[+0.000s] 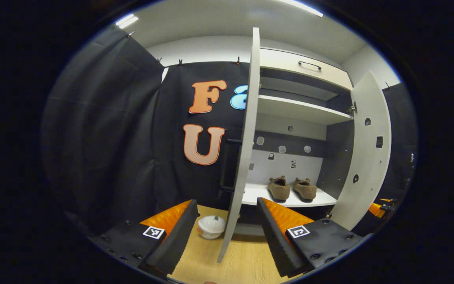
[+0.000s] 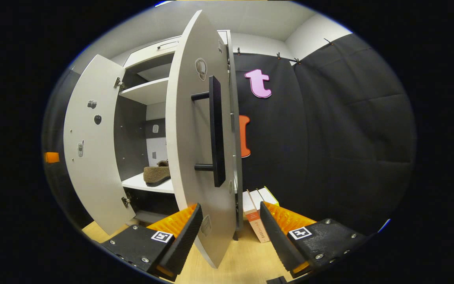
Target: Grab one shoe with the right hand and put it into the shoe cabinet, grab the other shoe with the left hand and put it into the shoe cabinet; then close the right door with the right hand and the left door with the left hand.
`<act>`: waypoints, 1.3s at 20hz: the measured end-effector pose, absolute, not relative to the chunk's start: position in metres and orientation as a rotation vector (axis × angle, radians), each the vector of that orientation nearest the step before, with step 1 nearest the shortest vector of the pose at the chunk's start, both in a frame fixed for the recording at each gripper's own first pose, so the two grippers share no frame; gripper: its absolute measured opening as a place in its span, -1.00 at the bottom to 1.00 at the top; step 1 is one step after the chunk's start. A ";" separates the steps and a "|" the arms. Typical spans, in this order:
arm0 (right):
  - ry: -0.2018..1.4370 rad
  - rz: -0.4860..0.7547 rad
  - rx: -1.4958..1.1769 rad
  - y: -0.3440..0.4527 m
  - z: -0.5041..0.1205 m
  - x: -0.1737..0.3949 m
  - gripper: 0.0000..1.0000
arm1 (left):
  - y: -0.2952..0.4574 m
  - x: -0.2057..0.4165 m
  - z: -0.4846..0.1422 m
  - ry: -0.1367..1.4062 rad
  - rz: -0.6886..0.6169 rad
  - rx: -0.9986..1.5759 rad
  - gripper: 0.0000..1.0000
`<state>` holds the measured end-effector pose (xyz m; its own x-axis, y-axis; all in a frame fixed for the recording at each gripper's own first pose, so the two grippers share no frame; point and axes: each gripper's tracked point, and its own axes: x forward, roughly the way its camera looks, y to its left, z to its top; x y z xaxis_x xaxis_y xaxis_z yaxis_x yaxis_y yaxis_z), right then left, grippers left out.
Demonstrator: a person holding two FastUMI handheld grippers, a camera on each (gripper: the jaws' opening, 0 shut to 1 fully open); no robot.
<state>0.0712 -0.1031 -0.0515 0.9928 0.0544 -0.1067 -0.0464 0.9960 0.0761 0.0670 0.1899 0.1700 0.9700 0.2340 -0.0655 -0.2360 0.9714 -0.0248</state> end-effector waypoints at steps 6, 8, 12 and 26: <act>0.090 0.069 0.077 -0.060 -0.052 0.085 0.82 | 0.229 0.073 0.171 0.042 0.236 -0.014 0.94; 0.084 0.073 0.078 -0.045 -0.054 0.092 0.82 | 0.239 0.075 0.168 0.047 0.233 -0.011 0.90; 0.076 0.077 0.084 -0.021 -0.054 0.110 0.83 | 0.253 0.084 0.158 0.059 0.210 -0.013 0.94; 0.076 0.018 0.034 -0.029 -0.049 0.100 0.69 | 0.260 0.140 0.103 0.108 0.128 -0.055 0.94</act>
